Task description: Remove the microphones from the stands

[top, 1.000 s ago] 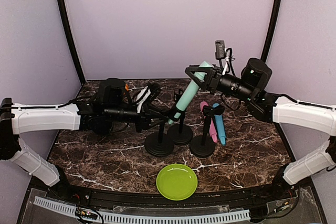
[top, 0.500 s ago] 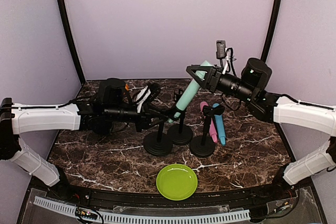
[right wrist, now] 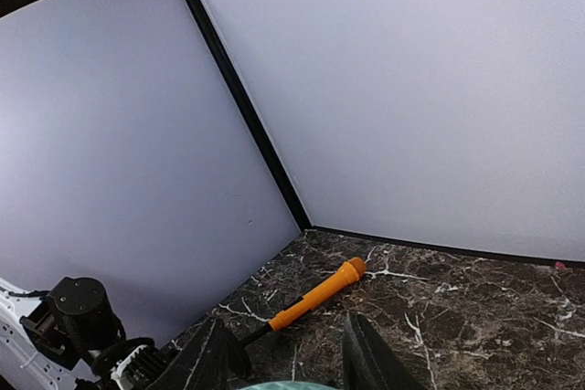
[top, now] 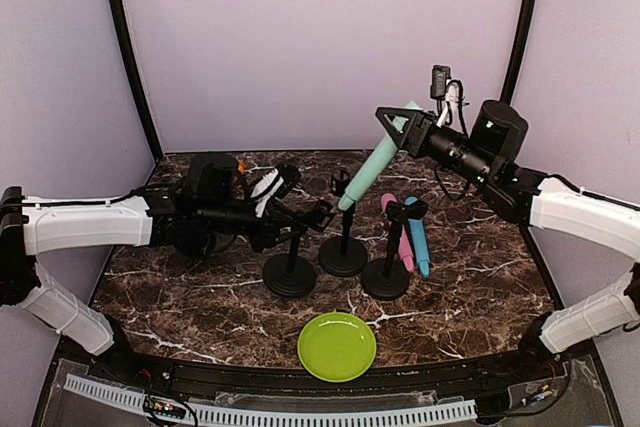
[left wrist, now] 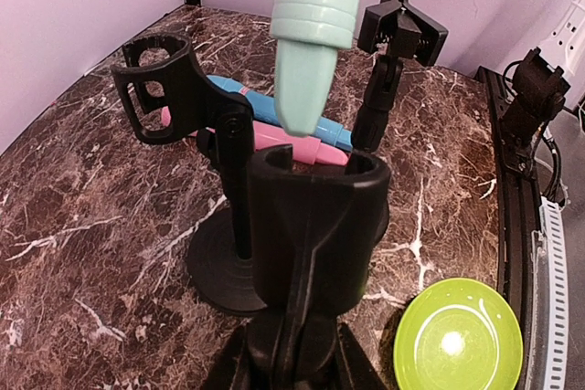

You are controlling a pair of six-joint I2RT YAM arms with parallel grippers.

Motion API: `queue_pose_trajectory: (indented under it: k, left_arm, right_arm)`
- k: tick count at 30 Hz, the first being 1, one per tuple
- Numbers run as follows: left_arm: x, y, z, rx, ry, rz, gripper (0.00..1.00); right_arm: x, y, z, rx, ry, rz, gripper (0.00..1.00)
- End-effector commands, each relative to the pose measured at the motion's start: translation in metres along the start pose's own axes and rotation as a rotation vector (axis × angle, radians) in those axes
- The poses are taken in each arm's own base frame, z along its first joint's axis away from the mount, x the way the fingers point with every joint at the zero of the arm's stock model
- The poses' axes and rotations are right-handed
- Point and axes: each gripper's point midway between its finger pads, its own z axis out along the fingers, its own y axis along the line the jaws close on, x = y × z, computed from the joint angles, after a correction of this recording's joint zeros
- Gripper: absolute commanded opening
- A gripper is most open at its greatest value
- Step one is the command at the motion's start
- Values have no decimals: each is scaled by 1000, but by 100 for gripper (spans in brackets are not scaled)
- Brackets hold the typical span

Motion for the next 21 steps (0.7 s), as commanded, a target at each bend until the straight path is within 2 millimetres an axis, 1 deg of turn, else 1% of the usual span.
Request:
queue_pose_trajectory:
  k: [1,5,9,14,16,18,21]
  left_arm:
    - [-23,-5,-10,7,-75,39,0]
    - [-25,-4,-13,-1,-83,43,0]
    - [-27,4,-16,-52,-91,31,0]
    - [-30,29,-25,-202,-89,29,0]
    - [-32,36,-28,-245,-96,30,0]
    - [-37,43,-32,-283,-105,24,0]
    - [-42,51,-36,-327,-115,19,0]
  right_arm:
    - [-29,2,-6,25,-80,-40,0]
    - [-34,1,-11,42,-95,-47,0]
    - [-38,-5,-19,96,-100,-71,0]
    - [-52,-27,-46,252,-115,-131,0]
    - [-56,-39,-56,314,-103,-147,0]
    - [-56,-57,-65,385,-83,-157,0]
    - [-56,-94,-78,511,-22,-161,0]
